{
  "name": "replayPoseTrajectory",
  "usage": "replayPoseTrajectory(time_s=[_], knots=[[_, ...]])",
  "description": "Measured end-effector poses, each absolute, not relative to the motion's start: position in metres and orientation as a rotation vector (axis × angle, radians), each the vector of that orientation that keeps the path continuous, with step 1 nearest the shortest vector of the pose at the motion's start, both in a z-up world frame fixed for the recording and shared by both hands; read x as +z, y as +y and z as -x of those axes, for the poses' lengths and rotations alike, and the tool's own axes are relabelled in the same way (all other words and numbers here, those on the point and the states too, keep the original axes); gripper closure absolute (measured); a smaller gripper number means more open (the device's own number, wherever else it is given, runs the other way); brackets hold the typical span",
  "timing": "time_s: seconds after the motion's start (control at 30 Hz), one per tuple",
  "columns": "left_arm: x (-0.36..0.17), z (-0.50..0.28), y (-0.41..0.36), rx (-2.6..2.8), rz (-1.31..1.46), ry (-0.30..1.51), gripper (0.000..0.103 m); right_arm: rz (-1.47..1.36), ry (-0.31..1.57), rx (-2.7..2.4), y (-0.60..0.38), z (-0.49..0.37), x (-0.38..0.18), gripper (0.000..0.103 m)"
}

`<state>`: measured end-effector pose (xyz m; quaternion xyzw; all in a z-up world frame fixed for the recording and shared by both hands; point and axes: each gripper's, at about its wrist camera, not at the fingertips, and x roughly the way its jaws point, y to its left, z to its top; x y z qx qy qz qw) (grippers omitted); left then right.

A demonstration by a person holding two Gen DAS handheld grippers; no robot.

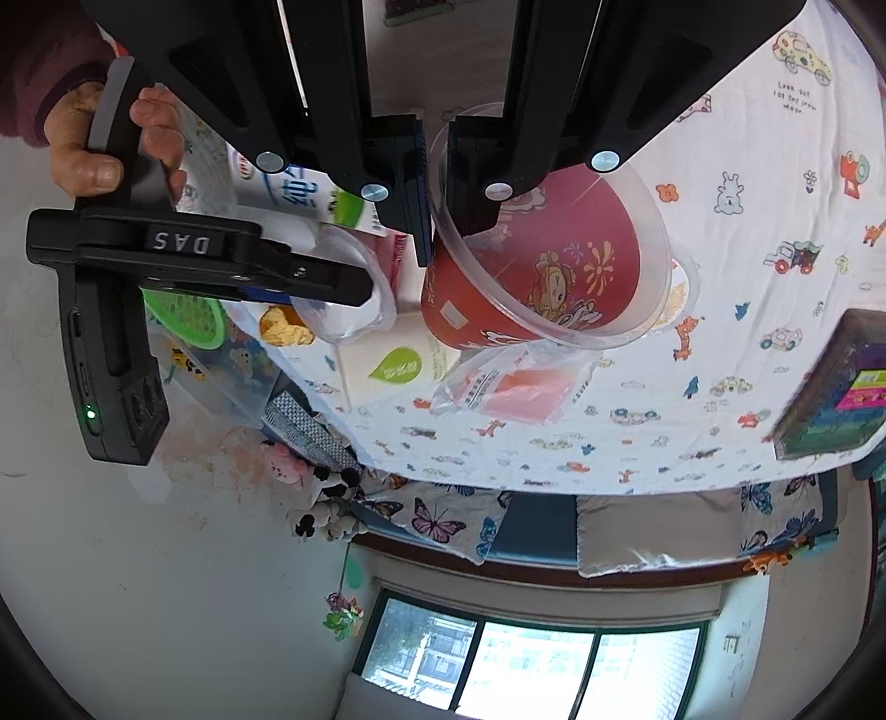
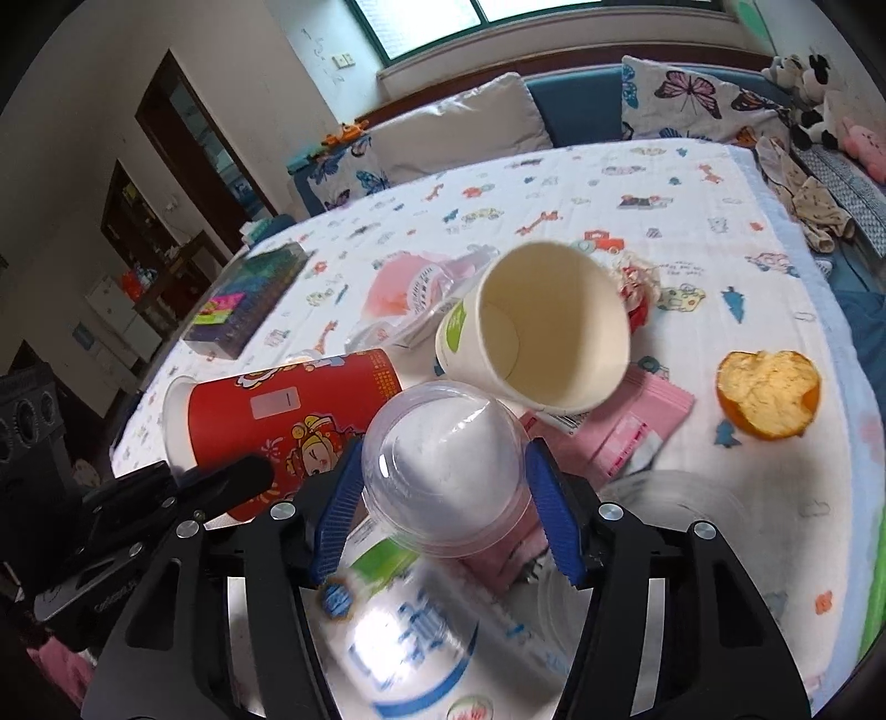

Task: Collect trash
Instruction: 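Grasp the clear plastic dome lid with the right tool, then carry the dome lid over the green basket and open the right tool, then carry the red paper cup into the green basket and open the left tool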

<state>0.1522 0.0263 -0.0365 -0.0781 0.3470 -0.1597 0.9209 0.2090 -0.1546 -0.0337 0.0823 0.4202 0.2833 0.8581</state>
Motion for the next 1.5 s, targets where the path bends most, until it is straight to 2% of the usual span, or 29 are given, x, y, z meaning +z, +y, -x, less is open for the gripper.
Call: replayPoseTrajectory(time_s=[0.37, 0.63, 1.13, 1.27, 1.5], knots=[[0.006, -0.123, 0.012, -0.394, 0.13, 0.622, 0.098, -0.162, 0.809, 0.518, -0.201, -0.173, -0.006, 0.044], [0.027, -0.126, -0.032, -0.504, 0.096, 0.597, 0.098, -0.189, 0.802, 0.302, -0.294, -0.156, -0.008, 0.044], [0.031, -0.154, -0.144, -0.677, -0.001, 0.645, 0.098, -0.279, 0.849, -0.008, -0.435, -0.137, -0.047, 0.043], [0.027, -0.161, -0.172, -0.712, -0.029, 0.669, 0.098, -0.286, 0.846, -0.048, -0.453, -0.132, -0.054, 0.036], [0.019, -0.169, -0.218, -0.766, -0.081, 0.708, 0.098, -0.305, 0.826, -0.064, -0.47, -0.117, -0.052, 0.034]])
